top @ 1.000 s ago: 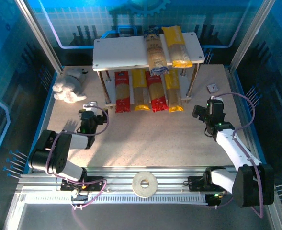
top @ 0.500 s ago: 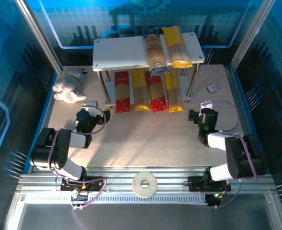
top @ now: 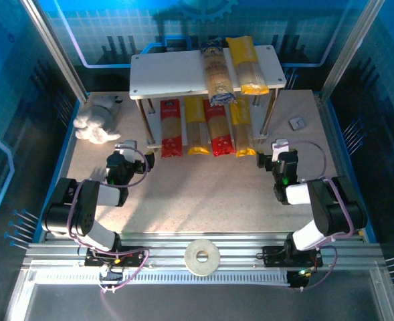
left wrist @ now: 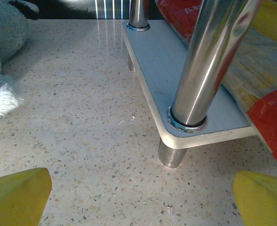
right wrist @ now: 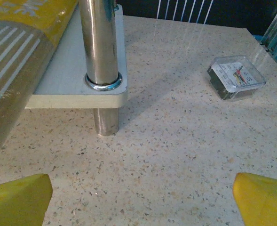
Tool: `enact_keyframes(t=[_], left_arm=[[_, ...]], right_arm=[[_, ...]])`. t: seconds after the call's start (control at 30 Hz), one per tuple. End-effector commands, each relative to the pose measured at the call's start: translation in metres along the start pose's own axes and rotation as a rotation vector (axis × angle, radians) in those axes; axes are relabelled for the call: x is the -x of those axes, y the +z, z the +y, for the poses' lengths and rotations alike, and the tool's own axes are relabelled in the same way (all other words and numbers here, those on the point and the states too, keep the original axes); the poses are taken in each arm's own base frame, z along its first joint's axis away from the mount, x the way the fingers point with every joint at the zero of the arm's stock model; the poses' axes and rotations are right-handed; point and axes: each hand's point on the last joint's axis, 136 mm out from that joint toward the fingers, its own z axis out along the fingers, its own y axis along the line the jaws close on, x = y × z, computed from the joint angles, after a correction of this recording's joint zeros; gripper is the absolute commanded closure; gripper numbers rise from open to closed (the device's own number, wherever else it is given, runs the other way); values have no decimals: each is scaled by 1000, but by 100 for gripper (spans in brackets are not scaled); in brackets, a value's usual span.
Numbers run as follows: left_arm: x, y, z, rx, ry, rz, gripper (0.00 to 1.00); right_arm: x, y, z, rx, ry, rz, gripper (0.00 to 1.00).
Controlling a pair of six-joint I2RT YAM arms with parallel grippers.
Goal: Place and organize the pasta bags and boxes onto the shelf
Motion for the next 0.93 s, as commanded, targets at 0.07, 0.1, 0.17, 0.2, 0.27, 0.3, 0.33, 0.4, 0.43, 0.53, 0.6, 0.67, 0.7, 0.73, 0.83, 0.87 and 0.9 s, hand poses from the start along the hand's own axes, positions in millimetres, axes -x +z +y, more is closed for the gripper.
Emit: enact_keyframes(t=[0.07,0.1,0.17,0.2,0.27,0.3,0.33,0.4,0.43,0.53,0.6,0.67,0.7,0.73,0.83,0.87,0.9], left_arm=[[11,3,0,-14,11,-30,1],[12,3,0,-14,10,-31,1],[12,3,0,-14,10,-31,1],[11,3,0,-14,10,-30,1],[12,3,0,-14,10,-32,1],[12,3,0,-14,10,-32,0],[12,3,0,-14,10,-32,0],[11,3,0,-14,9,-29,1],[12,3,0,-14,10,-30,1],[11,3,0,-14,10,-30,1],[12,3,0,-13,10,-31,1],[12,3,0,-13,12,-32,1],[12,3,0,-13,12,-32,1],[11,3,0,-13,12,-30,1],[11,3,0,-14,10,-30,1],[11,4,0,-11,10,-29,1],[11,5,2,-4,6,-24,1]], right_arm=[[18,1,0,-12,-2,-67,0],[18,1,0,-14,-1,-70,0],[19,0,1,-13,-3,-73,0],[19,0,0,-13,-2,-72,0],[18,0,1,-12,-3,-71,0],[19,0,1,-12,-3,-72,0],[19,0,1,-11,-2,-72,0],[19,0,1,-12,-3,-72,0],[19,0,1,-12,-2,-72,0],[19,0,1,-12,-2,-72,0],[19,0,1,-12,-3,-73,0],[19,0,1,-12,-3,-71,0],[19,0,1,-12,-3,-73,0],[19,0,1,-12,-3,-72,0],[19,0,1,-11,-3,-72,0],[19,0,1,-12,-3,-72,0],[19,0,1,-12,-3,-73,0]])
